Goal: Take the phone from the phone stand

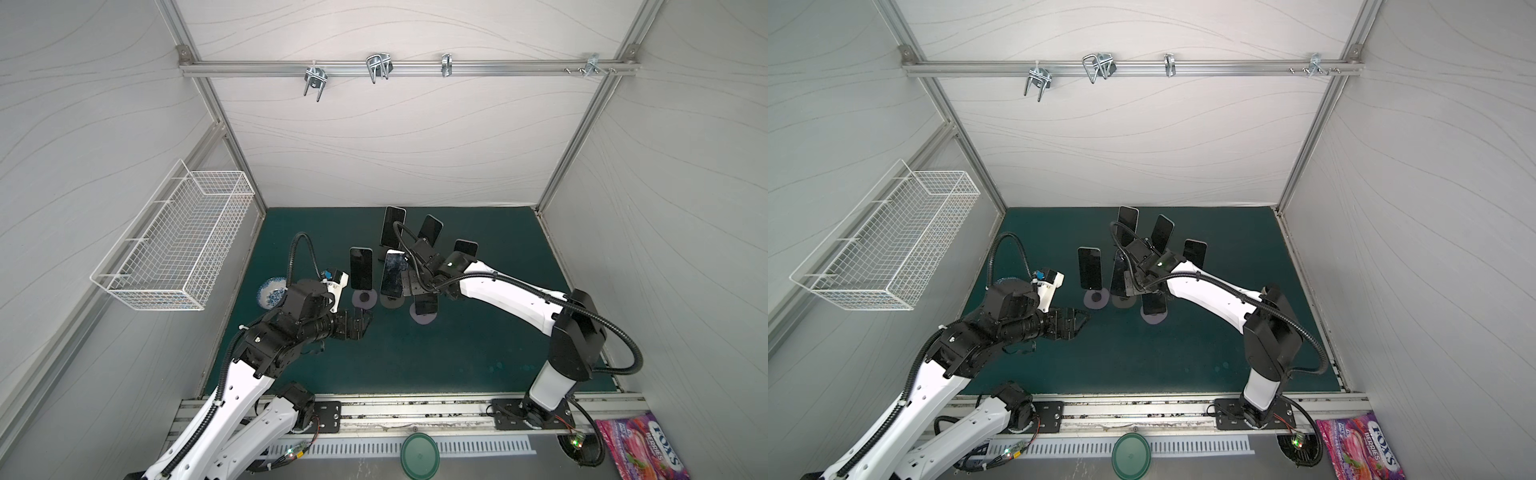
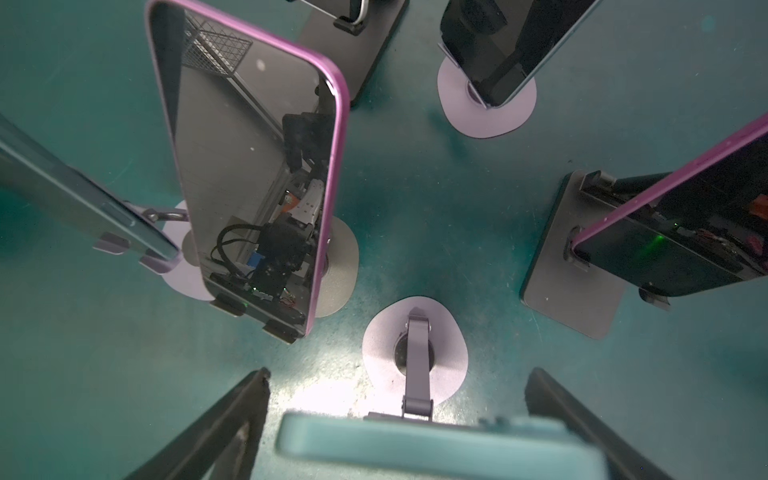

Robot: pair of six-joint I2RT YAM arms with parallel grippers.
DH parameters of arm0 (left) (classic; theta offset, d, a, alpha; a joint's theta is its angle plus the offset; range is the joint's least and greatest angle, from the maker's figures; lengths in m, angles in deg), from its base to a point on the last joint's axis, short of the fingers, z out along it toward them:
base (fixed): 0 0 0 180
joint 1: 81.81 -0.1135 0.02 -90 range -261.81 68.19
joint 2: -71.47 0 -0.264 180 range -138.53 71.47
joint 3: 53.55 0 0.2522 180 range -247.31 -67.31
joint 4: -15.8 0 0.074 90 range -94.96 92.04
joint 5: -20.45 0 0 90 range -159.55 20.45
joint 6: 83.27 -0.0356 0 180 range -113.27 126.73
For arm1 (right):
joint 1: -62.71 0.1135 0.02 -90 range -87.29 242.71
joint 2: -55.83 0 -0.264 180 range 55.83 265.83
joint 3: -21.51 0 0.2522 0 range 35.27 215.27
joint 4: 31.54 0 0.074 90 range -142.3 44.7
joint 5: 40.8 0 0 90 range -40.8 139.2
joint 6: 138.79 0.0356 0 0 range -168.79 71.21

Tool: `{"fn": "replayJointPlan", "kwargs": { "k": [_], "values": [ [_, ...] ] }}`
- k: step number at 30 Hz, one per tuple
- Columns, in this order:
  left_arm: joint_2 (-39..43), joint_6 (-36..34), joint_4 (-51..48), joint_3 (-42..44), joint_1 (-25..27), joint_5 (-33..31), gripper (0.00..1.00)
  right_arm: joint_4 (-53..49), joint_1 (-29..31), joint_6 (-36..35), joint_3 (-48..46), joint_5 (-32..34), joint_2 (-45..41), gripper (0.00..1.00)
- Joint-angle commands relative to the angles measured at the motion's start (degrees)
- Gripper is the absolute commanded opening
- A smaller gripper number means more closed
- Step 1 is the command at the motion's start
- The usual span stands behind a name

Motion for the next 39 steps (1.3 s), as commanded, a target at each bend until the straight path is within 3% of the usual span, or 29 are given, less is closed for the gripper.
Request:
{"fn": "replayJointPlan", "kwargs": {
  "k": [1, 25, 39],
  "values": [
    [0.5, -0.8, 1.1, -1.0, 0.7, -0.6, 0.99, -1.2, 0.1, 0.7, 1.3, 1.6, 1.2, 0.98],
    [-0.1, -2.0, 0.9, -0.8, 1.6, -1.8, 0.99, 0.0, -0.1, 2.0, 0.1, 4.3, 1.8, 0.94],
    [-0.4, -2.0, 1.1, -1.0, 1.9, -1.9, 0.99, 1.0, -0.3, 2.2, -0.5, 3.5, 1.8, 0.84]
  ]
}}
